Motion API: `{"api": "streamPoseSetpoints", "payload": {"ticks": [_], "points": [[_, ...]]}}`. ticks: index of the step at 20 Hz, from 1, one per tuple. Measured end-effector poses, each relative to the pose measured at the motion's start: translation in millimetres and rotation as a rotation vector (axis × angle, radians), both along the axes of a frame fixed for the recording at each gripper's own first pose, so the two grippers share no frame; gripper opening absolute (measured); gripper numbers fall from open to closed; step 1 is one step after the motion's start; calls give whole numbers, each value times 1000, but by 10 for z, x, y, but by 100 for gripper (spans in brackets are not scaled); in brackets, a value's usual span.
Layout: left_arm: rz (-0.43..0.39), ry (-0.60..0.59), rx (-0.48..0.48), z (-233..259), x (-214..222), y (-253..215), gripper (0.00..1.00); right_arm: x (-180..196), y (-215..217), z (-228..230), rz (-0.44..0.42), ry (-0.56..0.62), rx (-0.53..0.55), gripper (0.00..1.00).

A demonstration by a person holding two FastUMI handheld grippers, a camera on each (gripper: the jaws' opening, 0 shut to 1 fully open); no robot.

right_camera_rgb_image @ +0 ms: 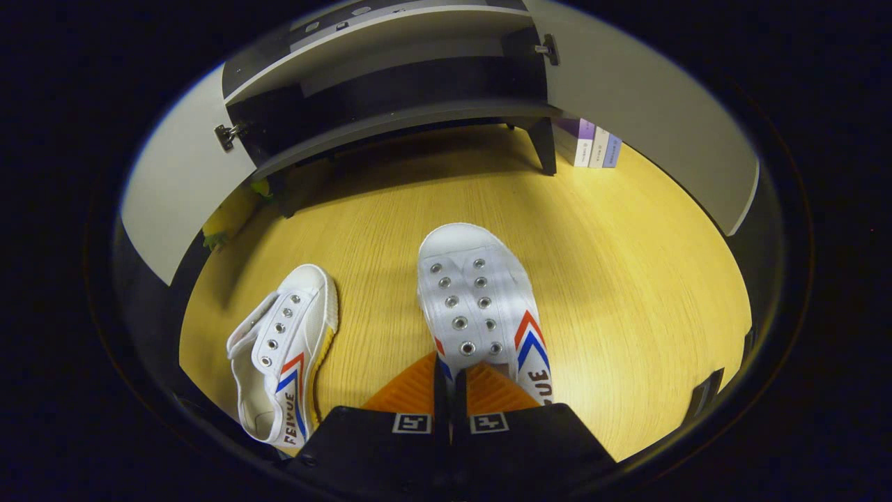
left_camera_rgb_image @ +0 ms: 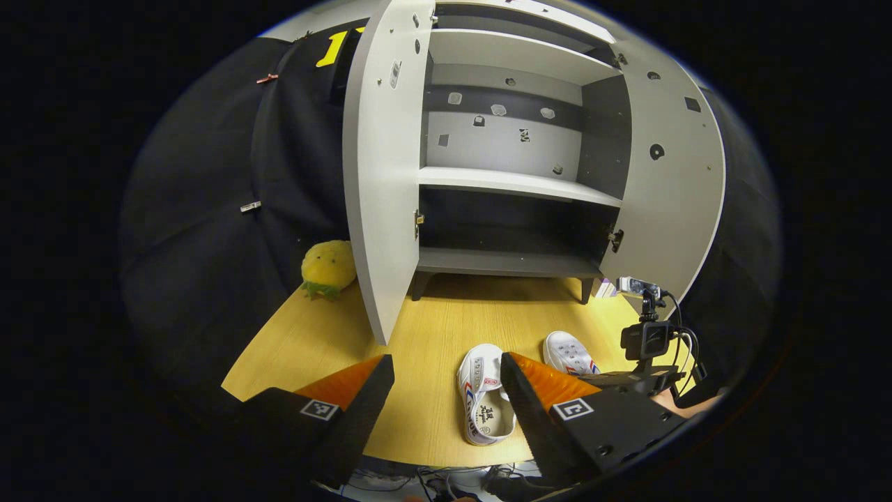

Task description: Grab one shoe with the right hand and put it into the shoe cabinet, grab the other shoe with the left hand and put it into the shoe cabinet; then close the right door with the right hand and the left door with the left hand.

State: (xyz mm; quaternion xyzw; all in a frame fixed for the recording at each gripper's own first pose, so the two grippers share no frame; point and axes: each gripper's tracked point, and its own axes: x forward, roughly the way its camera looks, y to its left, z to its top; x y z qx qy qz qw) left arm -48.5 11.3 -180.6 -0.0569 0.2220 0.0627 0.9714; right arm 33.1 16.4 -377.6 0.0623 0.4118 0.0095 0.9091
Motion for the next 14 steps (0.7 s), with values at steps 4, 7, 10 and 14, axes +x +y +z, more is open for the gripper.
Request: {"api": "streamPoseSetpoints", "payload": {"ticks": [4, 7, 10, 14], "points": [[-3, 14, -4, -41, -51, -17, 95, 32, 36, 69, 3, -20, 27, 5], [-8, 14, -4, -40, -66, -19, 95, 42, 4, 234, 38, -83, -18, 5], [-20, 12, 3, -28, -61, -13, 95, 17, 29, 367, 44, -118, -19, 5], [-45, -2, 9, 15, -50, -37, 95, 37, 39, 625, 66, -192, -56, 5]]}}
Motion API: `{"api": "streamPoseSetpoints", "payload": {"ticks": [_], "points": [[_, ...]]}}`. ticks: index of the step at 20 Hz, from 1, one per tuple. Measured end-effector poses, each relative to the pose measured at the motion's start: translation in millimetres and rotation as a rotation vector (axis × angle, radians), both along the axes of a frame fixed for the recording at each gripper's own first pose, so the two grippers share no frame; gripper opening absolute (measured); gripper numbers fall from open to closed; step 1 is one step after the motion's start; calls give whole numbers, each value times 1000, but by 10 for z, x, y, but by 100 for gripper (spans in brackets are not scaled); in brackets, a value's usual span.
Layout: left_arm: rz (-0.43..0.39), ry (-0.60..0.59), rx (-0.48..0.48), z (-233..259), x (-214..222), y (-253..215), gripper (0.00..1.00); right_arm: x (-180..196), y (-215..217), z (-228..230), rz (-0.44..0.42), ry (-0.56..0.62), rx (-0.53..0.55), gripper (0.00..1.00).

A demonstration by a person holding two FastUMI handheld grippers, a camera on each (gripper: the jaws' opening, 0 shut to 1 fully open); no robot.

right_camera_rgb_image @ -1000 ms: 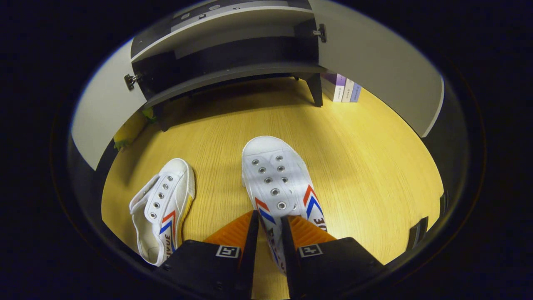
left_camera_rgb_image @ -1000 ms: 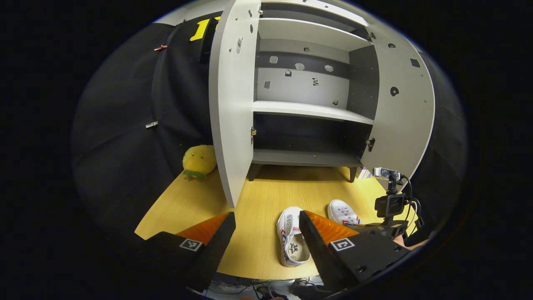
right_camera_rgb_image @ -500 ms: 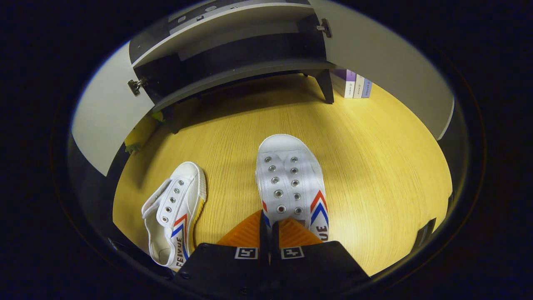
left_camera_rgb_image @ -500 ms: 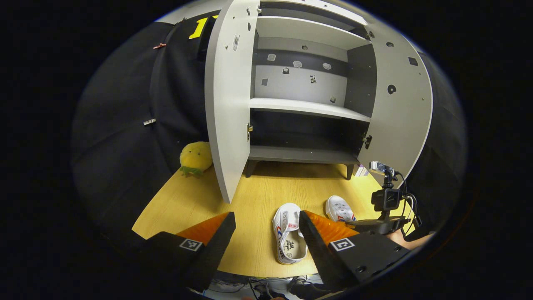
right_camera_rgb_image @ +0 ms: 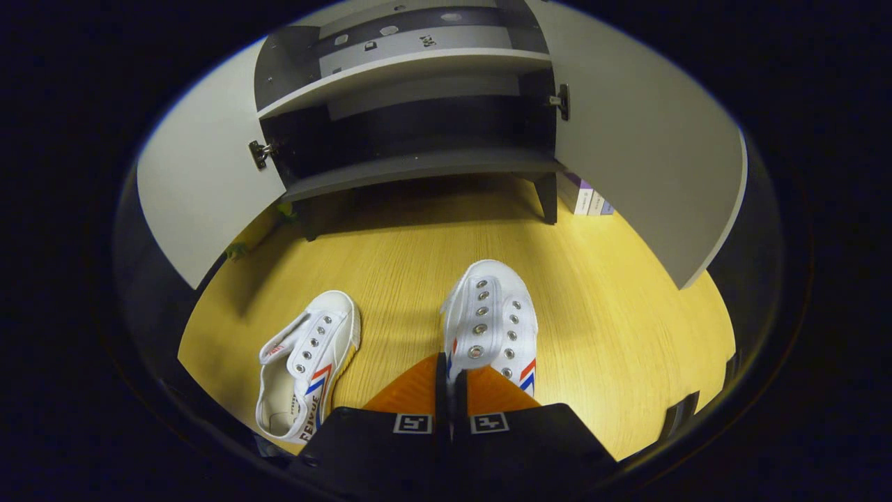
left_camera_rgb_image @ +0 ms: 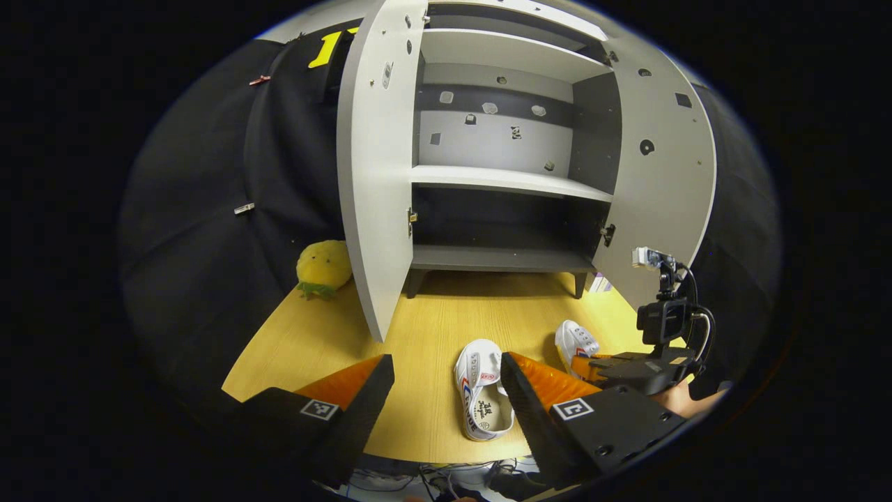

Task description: Grab one shoe with the right hand and put it into the shoe cabinet, grab the other shoe with the left hand and put it into the shoe cabinet; then close the right door with the right hand and the left door with the left hand.

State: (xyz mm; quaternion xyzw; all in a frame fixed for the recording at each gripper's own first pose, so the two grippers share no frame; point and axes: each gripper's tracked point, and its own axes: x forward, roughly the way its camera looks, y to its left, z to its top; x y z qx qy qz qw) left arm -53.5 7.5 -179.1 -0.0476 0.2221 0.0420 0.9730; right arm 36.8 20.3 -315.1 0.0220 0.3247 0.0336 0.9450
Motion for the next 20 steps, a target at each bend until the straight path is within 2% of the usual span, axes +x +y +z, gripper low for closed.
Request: {"api": "streamPoseSetpoints", "payload": {"ticks": [5, 11, 20], "points": [[-54, -32, 19, 68, 19, -38, 95, 90, 119, 627, 47, -125, -39, 5], [-102, -103, 37, 216, 58, 17, 95, 406, 379, 1569, 79, -298, -72, 5], [-57, -158, -23, 301, 137, 279, 95, 1100, 659, 2866, 111, -561, -165, 5]]}}
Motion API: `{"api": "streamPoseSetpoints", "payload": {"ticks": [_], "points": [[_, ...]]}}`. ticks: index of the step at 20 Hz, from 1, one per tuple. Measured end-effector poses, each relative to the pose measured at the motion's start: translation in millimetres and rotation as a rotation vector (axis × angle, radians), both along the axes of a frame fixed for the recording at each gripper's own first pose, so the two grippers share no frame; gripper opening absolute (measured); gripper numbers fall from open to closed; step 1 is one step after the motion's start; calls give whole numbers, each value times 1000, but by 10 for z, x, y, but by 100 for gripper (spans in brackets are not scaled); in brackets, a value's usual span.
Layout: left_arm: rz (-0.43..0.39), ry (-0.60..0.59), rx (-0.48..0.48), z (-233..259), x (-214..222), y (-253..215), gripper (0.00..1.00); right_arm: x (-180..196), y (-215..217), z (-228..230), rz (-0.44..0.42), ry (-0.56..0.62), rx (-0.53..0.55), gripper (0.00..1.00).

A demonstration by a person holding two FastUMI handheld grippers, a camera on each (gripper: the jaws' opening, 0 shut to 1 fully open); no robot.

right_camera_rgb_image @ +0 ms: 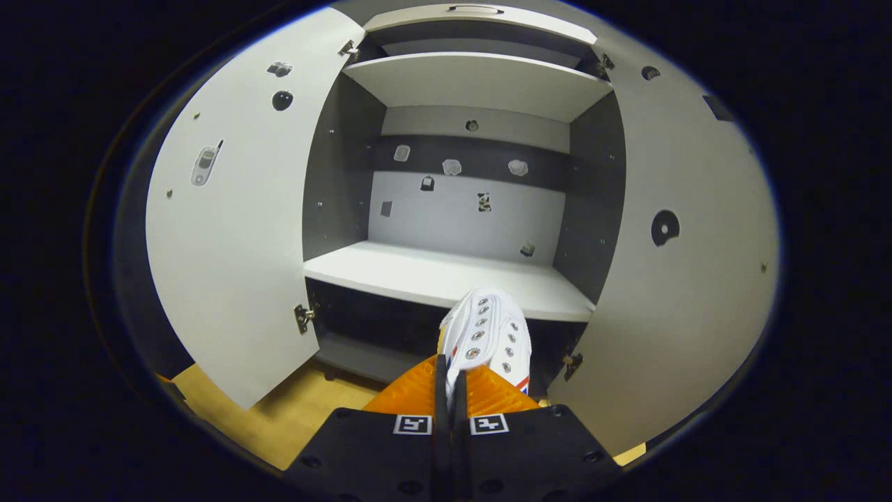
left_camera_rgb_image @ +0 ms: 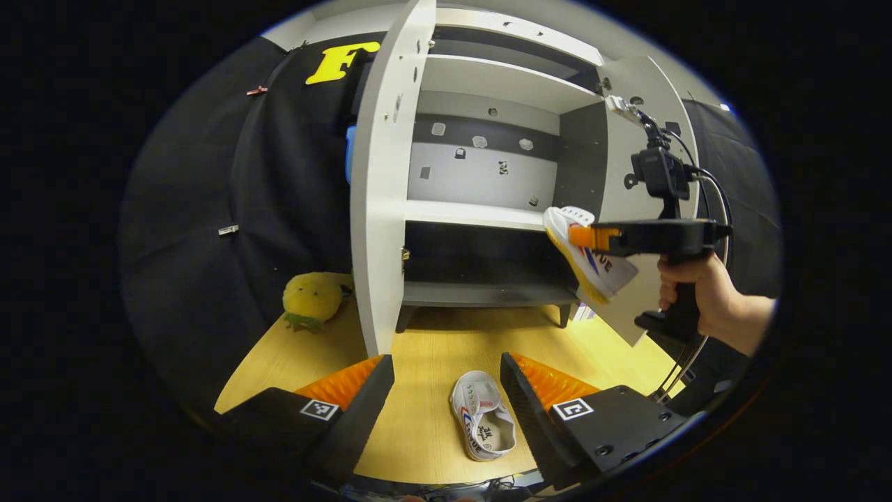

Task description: Grab one shoe with the right hand and put it into the shoe cabinet, grab the other shoe with the left hand and put it into the shoe cabinet; then close the right door with the right hand and the left door with the left hand.

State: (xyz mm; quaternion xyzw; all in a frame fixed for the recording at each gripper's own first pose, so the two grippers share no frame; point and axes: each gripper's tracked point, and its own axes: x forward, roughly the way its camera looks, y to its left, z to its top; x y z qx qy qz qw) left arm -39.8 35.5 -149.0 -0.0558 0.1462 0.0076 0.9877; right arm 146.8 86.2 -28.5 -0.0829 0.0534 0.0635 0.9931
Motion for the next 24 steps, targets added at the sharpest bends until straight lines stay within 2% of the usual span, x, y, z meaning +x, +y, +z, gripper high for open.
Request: {"api": "streamPoseSetpoints", "payload": {"ticks": [5, 11, 16, 21, 24], "points": [[62, -19, -9, 75, 60, 225, 95, 568, 30, 539, 4, -74, -72, 5], [133, -6, 23, 61, 101, 432, 95, 1342, 18, 1105, 15, -167, -133, 5], [166, 1, 37, 99, 127, 471, 95, 1956, -37, 1136, 6, -148, -190, 5], [216, -2, 57, 179, 137, 555, 95, 2504, -105, 853, -11, -19, -196, 5], [250, -3, 43, 209, 144, 582, 95, 2685, -111, 694, -15, 60, -175, 5]]}}
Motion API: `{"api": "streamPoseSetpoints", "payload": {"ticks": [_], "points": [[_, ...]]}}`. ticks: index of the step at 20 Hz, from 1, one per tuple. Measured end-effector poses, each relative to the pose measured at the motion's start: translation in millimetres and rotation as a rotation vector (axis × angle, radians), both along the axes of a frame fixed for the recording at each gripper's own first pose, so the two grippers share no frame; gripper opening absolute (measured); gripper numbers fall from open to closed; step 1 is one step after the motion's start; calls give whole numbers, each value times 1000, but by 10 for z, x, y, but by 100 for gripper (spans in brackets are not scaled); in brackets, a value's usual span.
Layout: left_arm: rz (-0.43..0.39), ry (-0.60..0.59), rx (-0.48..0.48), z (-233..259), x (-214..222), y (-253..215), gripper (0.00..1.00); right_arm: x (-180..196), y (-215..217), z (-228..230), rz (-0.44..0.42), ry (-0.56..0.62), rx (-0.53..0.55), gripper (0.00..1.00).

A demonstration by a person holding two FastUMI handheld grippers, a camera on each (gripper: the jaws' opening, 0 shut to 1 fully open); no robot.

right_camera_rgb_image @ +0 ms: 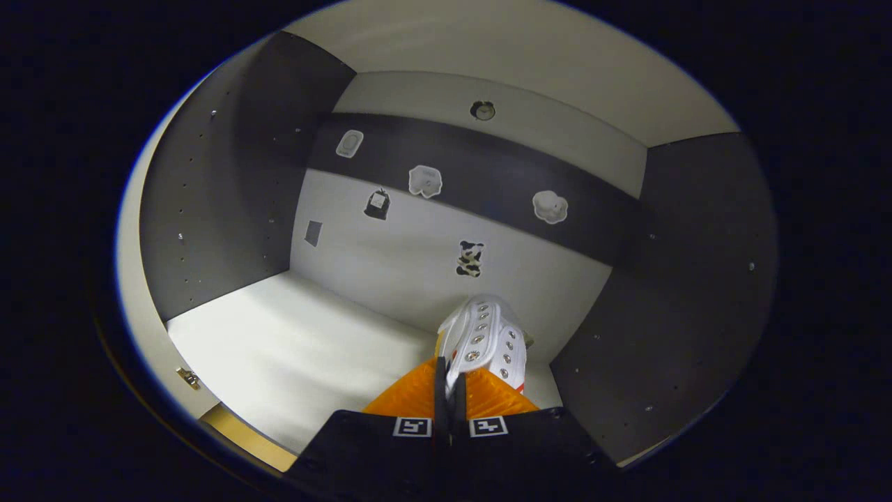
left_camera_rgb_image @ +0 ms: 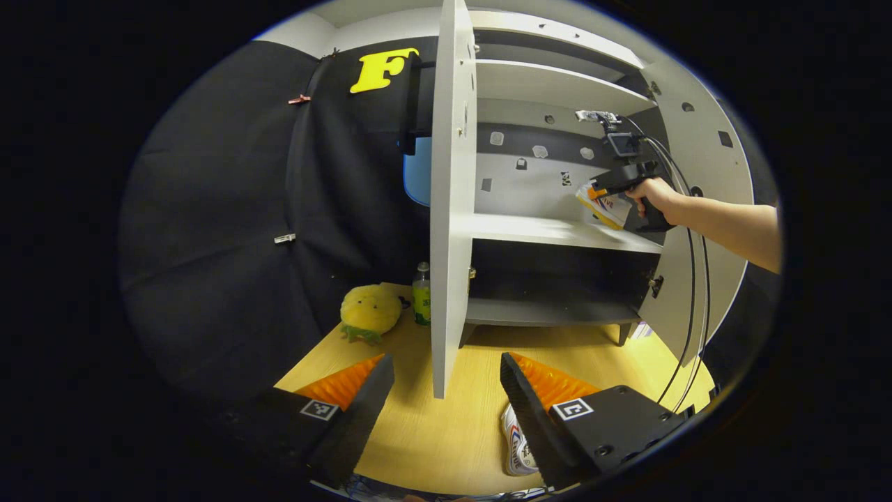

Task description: Grab one shoe with the right hand and put it into the shoe cabinet, grab the other shoe with the left hand and put it into the shoe cabinet; then close the right door with the right hand and the left door with the left hand.

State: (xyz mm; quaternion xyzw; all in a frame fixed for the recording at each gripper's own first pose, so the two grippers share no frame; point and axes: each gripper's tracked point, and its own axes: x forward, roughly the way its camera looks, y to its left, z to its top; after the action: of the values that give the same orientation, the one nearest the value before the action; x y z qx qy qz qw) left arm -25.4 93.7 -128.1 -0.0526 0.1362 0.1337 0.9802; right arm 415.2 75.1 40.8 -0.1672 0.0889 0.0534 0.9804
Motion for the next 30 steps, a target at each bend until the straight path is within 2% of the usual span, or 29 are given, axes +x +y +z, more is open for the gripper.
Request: {"api": "streamPoseSetpoints", "payload": {"ticks": [7, 9, 10, 11, 13, 14, 15, 17, 18, 19, 24, 27, 30], "points": [[36, -9, 19, 22, -124, -45, 95, 28, 1, -359, -26, 159, 58, 5], [47, -10, 14, 9, -174, -51, 95, 20, 19, -383, -57, 191, 98, 5], [51, -12, 10, 13, -204, -52, 95, 3, 20, -380, -63, 200, 121, 12], [53, -14, 6, 3, -245, -54, 95, -31, 20, -327, -76, 192, 128, 15], [54, -20, -2, -9, -295, -58, 95, -84, -8, -144, -82, 142, 117, 32], [43, -24, -8, -7, -308, -75, 95, -156, 1, -69, -77, 128, 118, 53], [31, -29, -8, -4, -317, -81, 95, -253, 11, -7, -75, 123, 123, 65], [5, -39, 4, -13, -335, -90, 95, -515, 18, 106, -60, 93, 142, 78], [-9, -43, 9, -14, -327, -91, 95, -619, 12, 164, -59, 69, 146, 95], [-26, -46, 9, -48, -321, -100, 95, -783, -9, 225, -63, 34, 153, 98], [-123, -29, -59, -292, -242, -199, 96, -1676, -122, 396, -75, -143, 195, 98], [-185, 5, -70, -527, -206, -299, 95, -2249, -241, 287, -100, -201, 172, 98], [-263, 52, -73, -773, -110, -429, 95, -2802, -376, -61, -140, -196, 175, 98]]}}
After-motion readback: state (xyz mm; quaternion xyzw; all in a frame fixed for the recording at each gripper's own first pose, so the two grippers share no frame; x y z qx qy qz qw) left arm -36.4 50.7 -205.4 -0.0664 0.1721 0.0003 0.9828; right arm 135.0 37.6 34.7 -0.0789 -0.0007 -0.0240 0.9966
